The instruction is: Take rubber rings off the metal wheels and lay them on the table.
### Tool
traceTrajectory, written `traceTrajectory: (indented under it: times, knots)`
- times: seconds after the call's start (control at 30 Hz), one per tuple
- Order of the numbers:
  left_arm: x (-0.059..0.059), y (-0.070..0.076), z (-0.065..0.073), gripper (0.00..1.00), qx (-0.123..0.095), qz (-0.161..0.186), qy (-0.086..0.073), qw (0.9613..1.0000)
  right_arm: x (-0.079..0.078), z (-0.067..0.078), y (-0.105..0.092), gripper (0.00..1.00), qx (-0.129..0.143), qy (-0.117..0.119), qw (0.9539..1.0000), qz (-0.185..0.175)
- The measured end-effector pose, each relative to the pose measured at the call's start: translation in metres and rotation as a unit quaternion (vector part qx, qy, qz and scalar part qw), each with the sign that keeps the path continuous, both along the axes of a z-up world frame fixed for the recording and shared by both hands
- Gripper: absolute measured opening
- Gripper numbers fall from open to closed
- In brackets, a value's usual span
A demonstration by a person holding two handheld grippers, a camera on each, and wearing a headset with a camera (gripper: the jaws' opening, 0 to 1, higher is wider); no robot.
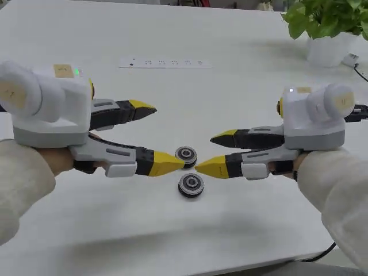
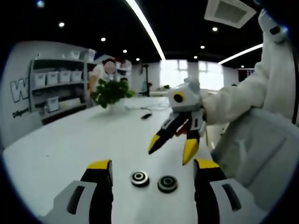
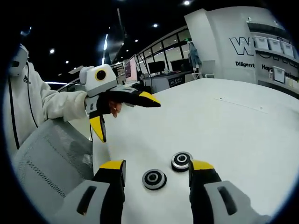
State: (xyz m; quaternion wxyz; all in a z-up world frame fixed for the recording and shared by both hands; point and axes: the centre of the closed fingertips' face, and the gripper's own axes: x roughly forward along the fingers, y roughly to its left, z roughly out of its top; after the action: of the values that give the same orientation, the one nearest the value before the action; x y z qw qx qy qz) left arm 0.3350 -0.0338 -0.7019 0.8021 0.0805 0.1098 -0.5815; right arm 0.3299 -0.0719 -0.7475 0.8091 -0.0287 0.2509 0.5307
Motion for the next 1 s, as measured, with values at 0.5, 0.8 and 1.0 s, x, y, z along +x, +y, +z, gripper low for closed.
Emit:
traceTrajectory:
  times: [0.5,0.8,1.0]
  knots:
    - [-0.014,-0.027,-0.032,0.54,0.019,-0.022,0.001,0.9996,-0.013,-0.036,-0.002,0.40,-0.065,0.015,0.9973,0.030]
    - [-0.017,-0.037,-0.050,0.39,0.034,-0.023,0.016,0.9990,-0.014,-0.040,-0.003,0.34,-0.074,0.009,0.9967,0.034]
    - [-0.022,-0.041,-0.070,0.34,0.064,-0.034,0.018,0.9972,-0.018,-0.045,-0.001,0.29,-0.080,0.012,0.9957,0.045]
